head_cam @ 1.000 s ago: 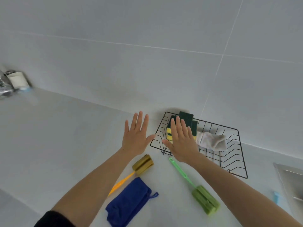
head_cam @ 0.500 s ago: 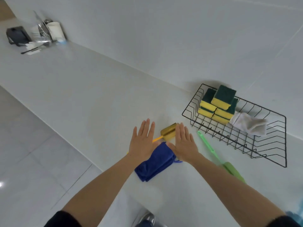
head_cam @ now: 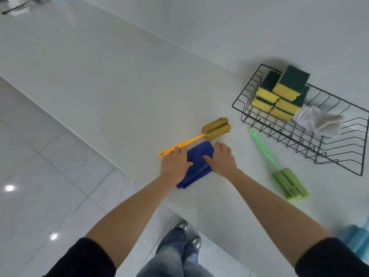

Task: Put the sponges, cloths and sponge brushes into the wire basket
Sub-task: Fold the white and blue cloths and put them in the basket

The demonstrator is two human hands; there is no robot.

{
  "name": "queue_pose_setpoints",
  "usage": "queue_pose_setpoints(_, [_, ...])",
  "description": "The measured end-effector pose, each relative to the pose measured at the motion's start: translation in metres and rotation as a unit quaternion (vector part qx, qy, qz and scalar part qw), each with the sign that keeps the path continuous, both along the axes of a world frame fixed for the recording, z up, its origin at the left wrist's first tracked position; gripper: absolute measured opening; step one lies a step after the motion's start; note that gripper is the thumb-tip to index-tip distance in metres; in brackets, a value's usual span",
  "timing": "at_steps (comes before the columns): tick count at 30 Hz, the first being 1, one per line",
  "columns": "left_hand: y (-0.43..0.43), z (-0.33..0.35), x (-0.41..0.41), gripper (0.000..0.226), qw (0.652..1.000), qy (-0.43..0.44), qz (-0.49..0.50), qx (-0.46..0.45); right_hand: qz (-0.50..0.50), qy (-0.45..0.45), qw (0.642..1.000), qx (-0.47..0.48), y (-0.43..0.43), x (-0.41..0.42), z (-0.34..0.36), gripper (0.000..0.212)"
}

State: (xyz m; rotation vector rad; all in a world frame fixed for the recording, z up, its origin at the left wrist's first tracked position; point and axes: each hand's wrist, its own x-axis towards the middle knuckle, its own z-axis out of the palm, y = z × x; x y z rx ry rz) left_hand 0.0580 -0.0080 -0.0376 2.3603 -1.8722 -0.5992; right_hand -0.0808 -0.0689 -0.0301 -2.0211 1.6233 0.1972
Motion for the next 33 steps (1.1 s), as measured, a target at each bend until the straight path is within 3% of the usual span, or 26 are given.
queue_pose_setpoints(7, [-0.009,0.009,0.008,0.057,0.988,0.107,0.064,0.094,-0.046,-0.06,0.993,0.091,-0.011,0.012,0.006,0.049])
queue_pose_setpoints(10, [-0.013,0.013,0.013,0.03,0.976,0.159,0.083,0.127,-0.085,-0.121,0.979,0.14,-0.013,0.012,0.012,0.046])
queue_pose_setpoints(11, [-0.013,0.013,0.014,0.024,0.973,0.163,0.084,0.139,-0.078,-0.127,0.977,0.149,-0.013,0.011,0.014,0.039])
queue_pose_setpoints(13, [-0.015,0.017,0.015,0.032,0.969,0.165,0.076,0.164,-0.07,-0.122,0.977,0.16,-0.015,0.009,0.016,0.014])
queue_pose_setpoints(18, [-0.027,0.035,0.019,0.027,0.962,0.176,0.046,0.204,-0.064,-0.141,0.974,0.168,-0.025,-0.004,0.03,0.042])
queue_pose_setpoints(20, [-0.036,0.047,0.018,0.019,0.961,0.181,0.027,0.208,-0.071,-0.168,0.968,0.174,-0.029,-0.014,0.037,0.035])
queue_pose_setpoints(23, [-0.054,0.07,0.013,0.036,0.963,0.164,-0.029,0.211,-0.089,-0.23,0.954,0.172,-0.035,-0.029,0.05,0.022])
queue_pose_setpoints(27, [-0.085,0.101,0.0,0.034,0.964,0.162,-0.091,0.189,-0.119,-0.301,0.936,0.137,-0.045,-0.053,0.076,0.009])
queue_pose_setpoints(33, [-0.147,0.151,-0.051,0.032,0.962,0.169,-0.173,0.128,-0.195,-0.396,0.895,0.069,-0.065,-0.11,0.12,0.019])
